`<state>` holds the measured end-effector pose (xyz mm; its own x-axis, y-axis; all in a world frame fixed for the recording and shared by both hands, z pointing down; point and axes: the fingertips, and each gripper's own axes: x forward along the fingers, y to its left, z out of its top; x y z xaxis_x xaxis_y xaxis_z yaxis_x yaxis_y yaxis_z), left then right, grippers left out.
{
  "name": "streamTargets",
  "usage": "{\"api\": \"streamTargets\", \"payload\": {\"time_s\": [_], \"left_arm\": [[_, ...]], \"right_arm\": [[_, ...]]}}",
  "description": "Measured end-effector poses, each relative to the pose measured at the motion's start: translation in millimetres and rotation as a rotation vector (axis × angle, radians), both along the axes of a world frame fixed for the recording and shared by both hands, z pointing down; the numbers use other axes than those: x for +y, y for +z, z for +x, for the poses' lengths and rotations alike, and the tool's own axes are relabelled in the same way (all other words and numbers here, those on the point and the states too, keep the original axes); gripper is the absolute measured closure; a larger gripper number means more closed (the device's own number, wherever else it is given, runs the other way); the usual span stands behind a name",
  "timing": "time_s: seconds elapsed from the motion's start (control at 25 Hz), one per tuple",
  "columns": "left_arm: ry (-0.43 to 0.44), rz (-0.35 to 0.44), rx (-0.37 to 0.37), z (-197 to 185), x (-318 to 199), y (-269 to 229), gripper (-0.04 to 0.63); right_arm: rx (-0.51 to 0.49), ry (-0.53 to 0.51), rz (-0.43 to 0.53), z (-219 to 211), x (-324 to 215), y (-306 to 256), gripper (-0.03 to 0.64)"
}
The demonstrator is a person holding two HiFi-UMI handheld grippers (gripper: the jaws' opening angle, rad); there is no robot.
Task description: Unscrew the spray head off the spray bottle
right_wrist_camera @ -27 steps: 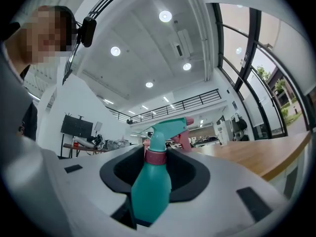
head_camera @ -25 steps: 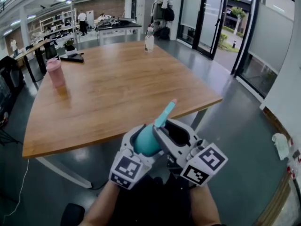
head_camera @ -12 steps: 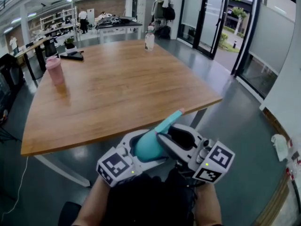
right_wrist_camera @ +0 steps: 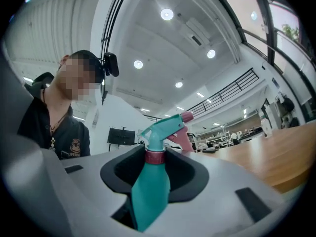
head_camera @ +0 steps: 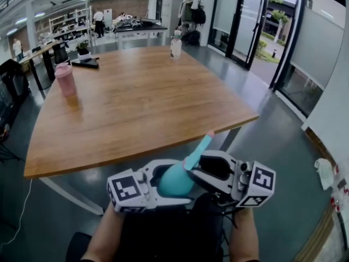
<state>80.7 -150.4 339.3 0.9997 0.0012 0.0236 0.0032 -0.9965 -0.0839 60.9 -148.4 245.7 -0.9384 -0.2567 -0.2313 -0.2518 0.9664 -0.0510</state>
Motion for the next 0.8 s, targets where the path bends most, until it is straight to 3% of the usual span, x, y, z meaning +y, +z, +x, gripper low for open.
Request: {"api": "streamTargets", "payload": {"time_s": [0.08,0.2,0.6,0.8], "left_arm": [[-0.019,-0.003,0.011,-0.6,-3.7,-2.2,0.164],[-0.112,-0.003,0.014,-1.1,-16.5,-3.3,0.164],[-0.370,0.011,-0.015,-0.1,-45.2,-3.4,0.164],[-0.522,0.063,-0.036,-3.8,-62.3,-1.6,0.163]], "right_arm": [[-0.033,-0.001,-0.014,1.3,-3.7,-1.9,0.475],[-0.059,0.094,-0.037,5.8,-13.8,-1.8,0.465],[-0.026,0.311,-0.083,16.1,-32.5,3.6,0.449],[-0.001,0.449,-0.095,12.1,-41.2,5.5,0.445]]}}
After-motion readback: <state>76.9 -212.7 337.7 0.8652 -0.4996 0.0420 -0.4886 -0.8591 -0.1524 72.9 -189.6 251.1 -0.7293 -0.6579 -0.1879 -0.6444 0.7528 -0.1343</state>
